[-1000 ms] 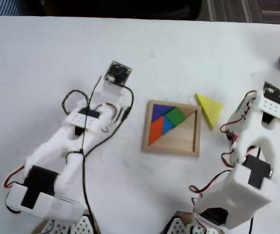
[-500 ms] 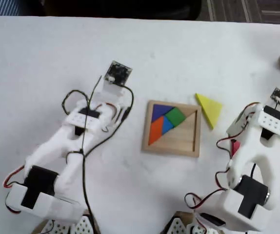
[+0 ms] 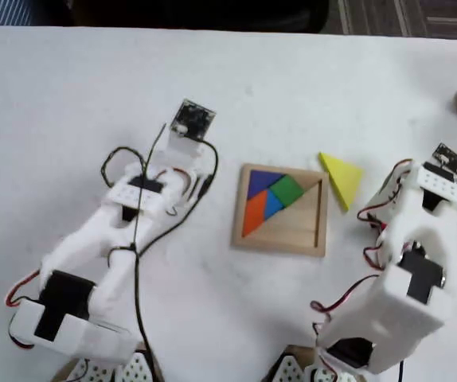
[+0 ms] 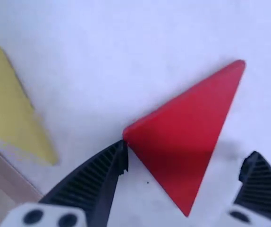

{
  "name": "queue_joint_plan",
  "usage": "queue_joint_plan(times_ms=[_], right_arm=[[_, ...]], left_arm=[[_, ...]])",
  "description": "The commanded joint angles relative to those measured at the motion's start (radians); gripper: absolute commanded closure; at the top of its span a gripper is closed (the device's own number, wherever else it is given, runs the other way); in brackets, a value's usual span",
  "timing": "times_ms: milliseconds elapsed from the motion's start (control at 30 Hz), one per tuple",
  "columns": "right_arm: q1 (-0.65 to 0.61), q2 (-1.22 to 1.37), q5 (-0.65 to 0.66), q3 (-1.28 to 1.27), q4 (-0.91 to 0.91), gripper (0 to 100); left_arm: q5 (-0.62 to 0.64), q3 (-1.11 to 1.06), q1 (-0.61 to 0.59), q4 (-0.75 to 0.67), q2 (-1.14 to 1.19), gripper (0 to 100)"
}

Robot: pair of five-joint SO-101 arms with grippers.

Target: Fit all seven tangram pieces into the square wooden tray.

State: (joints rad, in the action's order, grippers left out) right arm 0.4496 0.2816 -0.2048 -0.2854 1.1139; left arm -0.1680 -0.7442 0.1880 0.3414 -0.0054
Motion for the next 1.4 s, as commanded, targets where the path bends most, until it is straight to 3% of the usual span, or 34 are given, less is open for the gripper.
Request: queue_joint_plan(times_ms=[0,433,667,1000,1367], right_arm=[[-0.008,0.025,-0.011,0.074,-0.004,63.3],[-0.012,0.016,0.011,0.121,0.05,63.3],[-0.024,-0.059,-0.103,0.12,0.05,63.3],[-0.005,0.027,-0.104,0.135,-0.03,63.4],[0.021,0.074,-0.078,0.141,0.027,70.7]], left_arm=[[-0.012,0.041,-0.013,-0.017,-0.004,76],[-0.012,0.041,-0.013,-0.017,-0.004,76],[-0.012,0.041,-0.013,-0.017,-0.004,76],[-0.012,0.041,-0.013,-0.017,-0.004,76],[-0.012,0.041,-0.013,-0.017,-0.004,76]])
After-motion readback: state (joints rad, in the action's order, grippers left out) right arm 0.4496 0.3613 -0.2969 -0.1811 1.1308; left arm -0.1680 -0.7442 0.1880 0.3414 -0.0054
